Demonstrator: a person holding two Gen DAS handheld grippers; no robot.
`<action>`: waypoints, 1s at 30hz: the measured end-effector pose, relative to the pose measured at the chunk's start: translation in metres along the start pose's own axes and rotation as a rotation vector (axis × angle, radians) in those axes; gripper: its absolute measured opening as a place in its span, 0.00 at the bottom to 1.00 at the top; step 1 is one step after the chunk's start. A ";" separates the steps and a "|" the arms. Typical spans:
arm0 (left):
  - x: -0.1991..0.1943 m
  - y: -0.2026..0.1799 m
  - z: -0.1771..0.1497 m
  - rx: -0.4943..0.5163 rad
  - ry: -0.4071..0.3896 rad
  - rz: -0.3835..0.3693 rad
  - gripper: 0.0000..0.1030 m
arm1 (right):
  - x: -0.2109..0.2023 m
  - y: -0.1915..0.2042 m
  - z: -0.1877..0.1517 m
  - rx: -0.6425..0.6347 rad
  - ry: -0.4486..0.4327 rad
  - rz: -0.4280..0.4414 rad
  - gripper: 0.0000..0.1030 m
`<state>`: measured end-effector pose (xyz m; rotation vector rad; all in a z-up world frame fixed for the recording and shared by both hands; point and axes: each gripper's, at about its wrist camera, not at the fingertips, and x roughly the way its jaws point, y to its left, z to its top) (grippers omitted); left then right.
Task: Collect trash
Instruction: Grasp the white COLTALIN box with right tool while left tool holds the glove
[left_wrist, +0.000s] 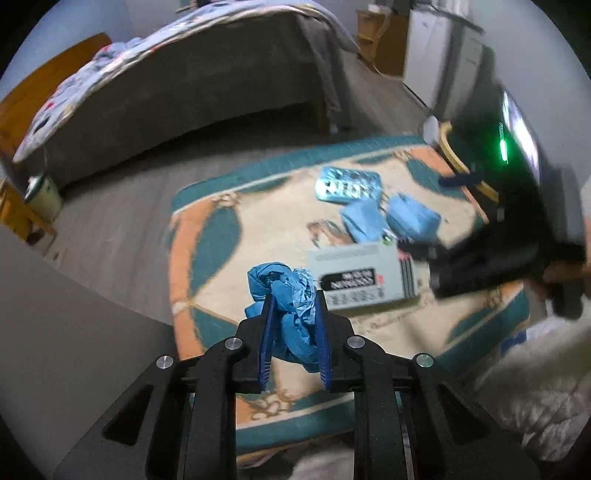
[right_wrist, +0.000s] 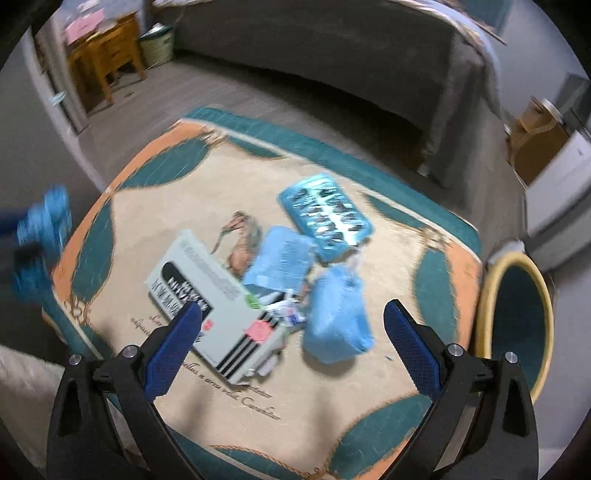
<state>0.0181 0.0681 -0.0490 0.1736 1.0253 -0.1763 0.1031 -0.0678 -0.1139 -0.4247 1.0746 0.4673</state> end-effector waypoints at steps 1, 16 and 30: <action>0.000 0.009 -0.002 -0.043 -0.012 -0.022 0.21 | 0.004 0.006 -0.001 -0.030 0.005 0.010 0.94; 0.034 0.035 -0.007 -0.131 0.048 -0.068 0.21 | 0.057 0.069 -0.006 -0.304 0.106 0.020 0.94; 0.041 0.046 -0.006 -0.163 0.061 -0.084 0.21 | 0.078 0.073 -0.006 -0.310 0.137 0.023 0.82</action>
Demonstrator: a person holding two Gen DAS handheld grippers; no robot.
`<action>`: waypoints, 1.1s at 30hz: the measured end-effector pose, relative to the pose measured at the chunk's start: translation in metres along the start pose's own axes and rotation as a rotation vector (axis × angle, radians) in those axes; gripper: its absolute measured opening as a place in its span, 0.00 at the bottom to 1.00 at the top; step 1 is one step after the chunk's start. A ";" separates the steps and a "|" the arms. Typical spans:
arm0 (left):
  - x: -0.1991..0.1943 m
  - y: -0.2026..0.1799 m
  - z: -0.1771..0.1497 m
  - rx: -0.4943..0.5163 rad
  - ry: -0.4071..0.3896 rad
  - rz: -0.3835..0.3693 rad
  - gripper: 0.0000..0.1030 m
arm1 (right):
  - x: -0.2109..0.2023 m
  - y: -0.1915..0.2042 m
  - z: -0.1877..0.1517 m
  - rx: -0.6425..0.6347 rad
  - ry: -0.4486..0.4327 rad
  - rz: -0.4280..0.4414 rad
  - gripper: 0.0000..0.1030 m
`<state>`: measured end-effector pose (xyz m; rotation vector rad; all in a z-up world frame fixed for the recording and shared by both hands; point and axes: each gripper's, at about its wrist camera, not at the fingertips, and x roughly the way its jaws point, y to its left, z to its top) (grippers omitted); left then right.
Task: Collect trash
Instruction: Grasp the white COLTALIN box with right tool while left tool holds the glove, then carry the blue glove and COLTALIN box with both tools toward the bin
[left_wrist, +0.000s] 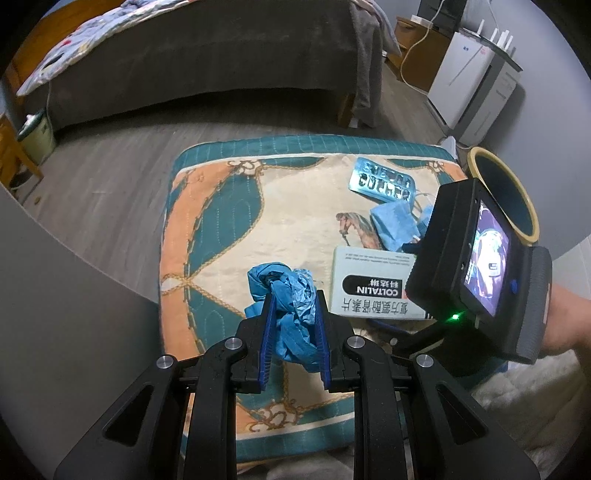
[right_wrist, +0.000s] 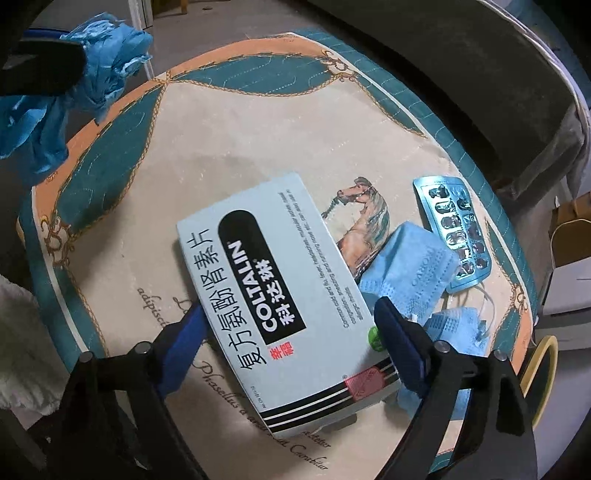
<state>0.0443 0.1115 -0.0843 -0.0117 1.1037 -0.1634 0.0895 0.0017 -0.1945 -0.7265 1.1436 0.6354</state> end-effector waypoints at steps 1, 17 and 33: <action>0.000 0.000 0.000 0.000 0.000 0.000 0.21 | -0.001 0.001 -0.001 0.001 0.001 0.003 0.79; 0.001 -0.005 0.002 0.001 0.004 0.002 0.21 | -0.028 -0.016 0.007 0.118 -0.074 0.001 0.73; -0.020 -0.029 0.018 0.013 -0.105 -0.003 0.21 | -0.122 -0.102 -0.010 0.493 -0.230 -0.026 0.73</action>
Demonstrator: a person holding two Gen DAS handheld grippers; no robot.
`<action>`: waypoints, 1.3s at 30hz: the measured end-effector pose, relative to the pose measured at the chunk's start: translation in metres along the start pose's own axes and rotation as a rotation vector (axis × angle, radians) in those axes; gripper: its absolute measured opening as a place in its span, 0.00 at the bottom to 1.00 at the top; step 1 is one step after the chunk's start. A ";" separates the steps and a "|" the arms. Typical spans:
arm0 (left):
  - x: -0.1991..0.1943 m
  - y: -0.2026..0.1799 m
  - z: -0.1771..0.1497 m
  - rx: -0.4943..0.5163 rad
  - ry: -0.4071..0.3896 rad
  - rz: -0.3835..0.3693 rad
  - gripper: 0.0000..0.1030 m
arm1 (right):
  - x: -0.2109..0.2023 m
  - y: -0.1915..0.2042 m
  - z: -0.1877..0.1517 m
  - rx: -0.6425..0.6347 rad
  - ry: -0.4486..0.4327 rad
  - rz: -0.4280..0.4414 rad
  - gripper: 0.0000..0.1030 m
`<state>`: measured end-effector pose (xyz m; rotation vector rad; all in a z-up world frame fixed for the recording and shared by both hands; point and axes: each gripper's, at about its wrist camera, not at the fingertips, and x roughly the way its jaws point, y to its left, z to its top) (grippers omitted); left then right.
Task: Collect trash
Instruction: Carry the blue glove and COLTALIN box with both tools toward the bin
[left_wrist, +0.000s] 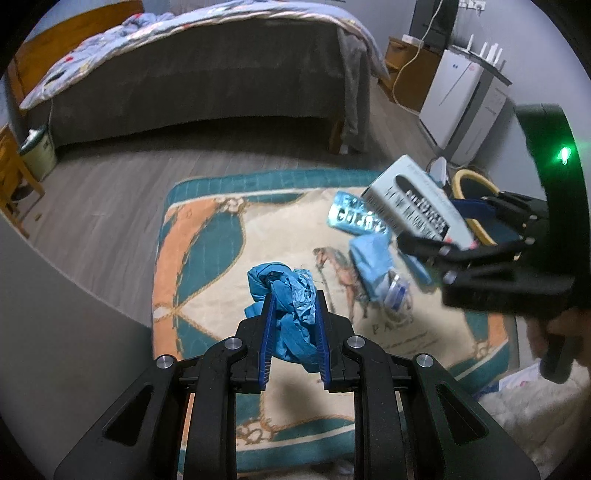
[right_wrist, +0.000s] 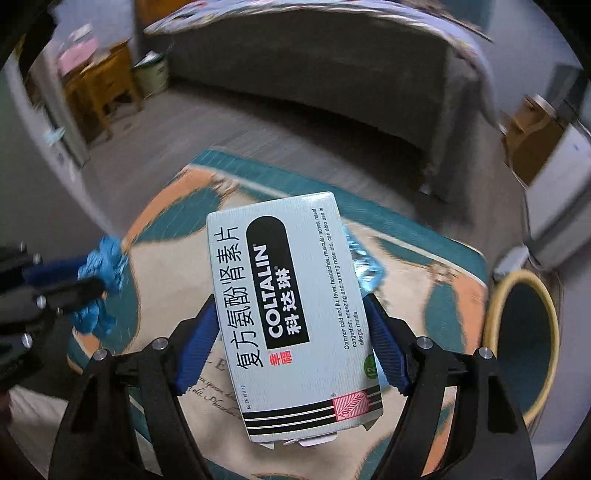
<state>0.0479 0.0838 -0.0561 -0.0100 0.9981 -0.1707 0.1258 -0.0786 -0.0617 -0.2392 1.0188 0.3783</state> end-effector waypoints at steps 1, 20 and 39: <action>-0.001 -0.004 0.002 0.007 -0.009 0.000 0.21 | -0.003 -0.007 0.000 0.025 -0.003 -0.003 0.73; 0.007 -0.089 0.035 0.121 -0.082 -0.052 0.21 | -0.061 -0.116 -0.017 0.192 -0.087 -0.091 0.73; 0.041 -0.185 0.059 0.224 -0.087 -0.091 0.21 | -0.077 -0.217 -0.052 0.314 -0.097 -0.160 0.73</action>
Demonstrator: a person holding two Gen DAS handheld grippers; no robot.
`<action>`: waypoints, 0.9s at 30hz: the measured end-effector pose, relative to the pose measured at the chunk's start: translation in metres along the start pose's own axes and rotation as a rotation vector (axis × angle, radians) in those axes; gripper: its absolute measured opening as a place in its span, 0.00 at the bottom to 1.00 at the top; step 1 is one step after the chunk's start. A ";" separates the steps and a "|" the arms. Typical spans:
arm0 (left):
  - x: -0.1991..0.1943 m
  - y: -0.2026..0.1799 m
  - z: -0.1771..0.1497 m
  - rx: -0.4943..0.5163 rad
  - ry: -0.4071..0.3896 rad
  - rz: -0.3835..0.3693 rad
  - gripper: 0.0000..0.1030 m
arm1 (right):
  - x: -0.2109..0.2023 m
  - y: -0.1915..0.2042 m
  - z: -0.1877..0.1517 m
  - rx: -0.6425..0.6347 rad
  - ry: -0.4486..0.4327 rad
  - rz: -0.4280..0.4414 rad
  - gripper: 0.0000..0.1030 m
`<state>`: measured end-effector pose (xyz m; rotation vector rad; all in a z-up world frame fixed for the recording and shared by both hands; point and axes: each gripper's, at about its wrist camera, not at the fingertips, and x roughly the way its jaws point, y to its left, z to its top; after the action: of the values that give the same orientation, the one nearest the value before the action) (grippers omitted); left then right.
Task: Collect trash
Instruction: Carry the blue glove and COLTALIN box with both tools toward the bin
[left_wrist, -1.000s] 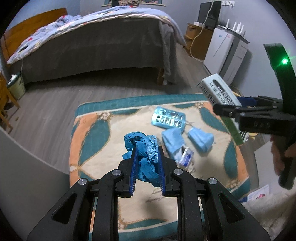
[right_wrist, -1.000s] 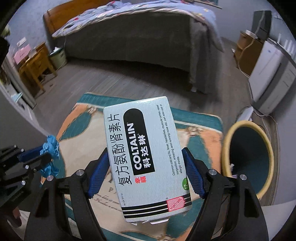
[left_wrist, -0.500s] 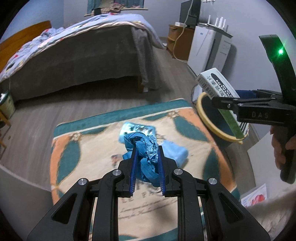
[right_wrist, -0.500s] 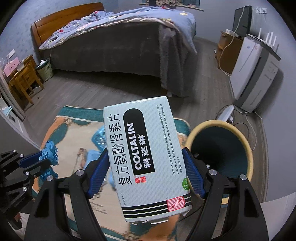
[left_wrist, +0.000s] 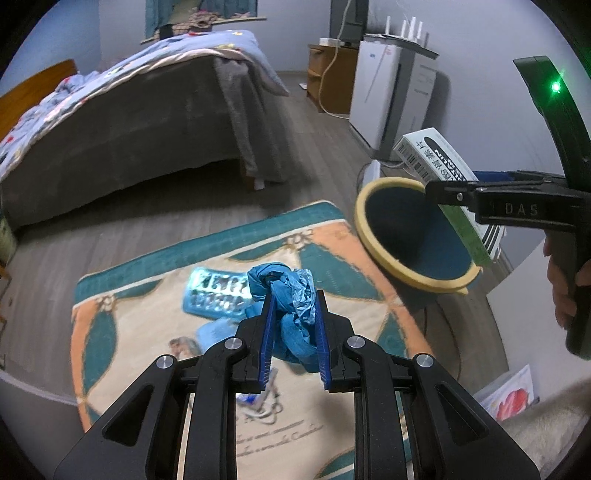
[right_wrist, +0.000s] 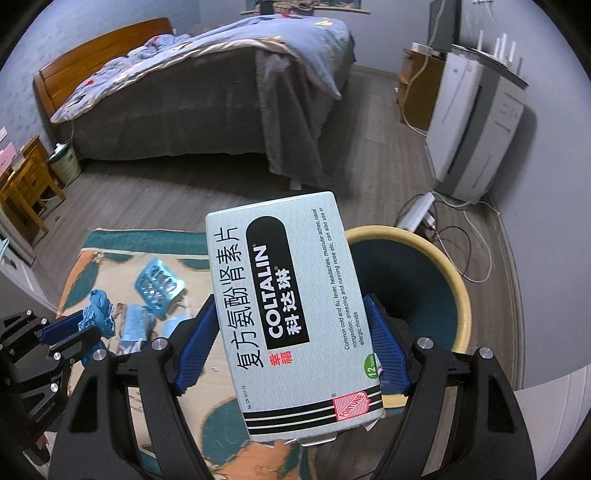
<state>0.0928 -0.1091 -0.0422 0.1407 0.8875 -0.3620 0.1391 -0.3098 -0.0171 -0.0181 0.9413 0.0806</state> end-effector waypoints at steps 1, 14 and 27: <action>0.001 -0.003 0.001 0.004 0.001 -0.003 0.21 | 0.000 -0.006 0.000 0.006 -0.001 -0.003 0.73; 0.021 -0.041 0.004 0.083 0.017 -0.007 0.21 | 0.001 -0.073 -0.004 0.092 0.003 -0.079 0.74; 0.035 -0.084 0.035 0.172 -0.032 -0.045 0.21 | 0.012 -0.123 -0.009 0.186 -0.017 -0.199 0.74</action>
<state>0.1083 -0.2052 -0.0454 0.2727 0.8286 -0.4816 0.1487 -0.4317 -0.0343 0.0612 0.9224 -0.1904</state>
